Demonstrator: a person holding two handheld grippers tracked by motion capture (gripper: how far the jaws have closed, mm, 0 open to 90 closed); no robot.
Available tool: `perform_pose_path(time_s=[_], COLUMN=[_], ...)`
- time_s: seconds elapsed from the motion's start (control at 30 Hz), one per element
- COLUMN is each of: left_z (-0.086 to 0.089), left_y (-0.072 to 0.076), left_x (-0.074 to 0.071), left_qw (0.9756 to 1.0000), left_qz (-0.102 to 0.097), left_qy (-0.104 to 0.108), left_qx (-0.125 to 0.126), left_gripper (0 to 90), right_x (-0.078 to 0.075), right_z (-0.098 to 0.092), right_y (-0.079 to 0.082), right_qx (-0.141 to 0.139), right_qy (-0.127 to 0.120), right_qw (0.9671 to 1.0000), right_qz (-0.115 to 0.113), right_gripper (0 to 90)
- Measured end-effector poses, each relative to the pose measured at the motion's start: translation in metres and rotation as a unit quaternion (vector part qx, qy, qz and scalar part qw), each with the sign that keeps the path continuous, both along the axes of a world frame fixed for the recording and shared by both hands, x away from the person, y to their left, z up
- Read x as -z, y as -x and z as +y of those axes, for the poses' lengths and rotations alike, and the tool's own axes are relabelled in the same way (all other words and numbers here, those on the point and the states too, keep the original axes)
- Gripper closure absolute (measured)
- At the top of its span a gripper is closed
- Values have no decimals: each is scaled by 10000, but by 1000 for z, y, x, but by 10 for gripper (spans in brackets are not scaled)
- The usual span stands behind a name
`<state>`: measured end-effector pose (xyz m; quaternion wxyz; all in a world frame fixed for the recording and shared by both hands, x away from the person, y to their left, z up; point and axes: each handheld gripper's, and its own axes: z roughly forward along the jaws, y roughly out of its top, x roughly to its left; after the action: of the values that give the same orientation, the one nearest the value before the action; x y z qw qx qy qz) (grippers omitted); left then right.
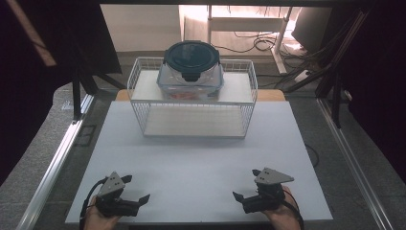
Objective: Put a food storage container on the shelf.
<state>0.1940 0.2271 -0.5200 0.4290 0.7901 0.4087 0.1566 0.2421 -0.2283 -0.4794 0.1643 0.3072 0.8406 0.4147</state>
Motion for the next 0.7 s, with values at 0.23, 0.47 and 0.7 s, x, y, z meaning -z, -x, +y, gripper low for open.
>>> perform_pose_path(time_s=[0.23, 0.47, 0.7], left_z=[7, 15, 24], left_y=[3, 6, 8], left_x=[2, 5, 7], left_qw=[10000, 9998, 9995], left_qz=[31, 91, 152], left_qy=[-40, -14, 2], left_qx=[-81, -181, -278], left_gripper=[49, 54, 54], right_x=[2, 4, 7], right_z=[-6, -16, -26], right_y=[4, 7, 9], right_qx=[91, 236, 362], right_qy=[30, 100, 152], right_qw=[10000, 9997, 9992], right_qz=[-5, -19, 16], right_gripper=[0, 0, 0])
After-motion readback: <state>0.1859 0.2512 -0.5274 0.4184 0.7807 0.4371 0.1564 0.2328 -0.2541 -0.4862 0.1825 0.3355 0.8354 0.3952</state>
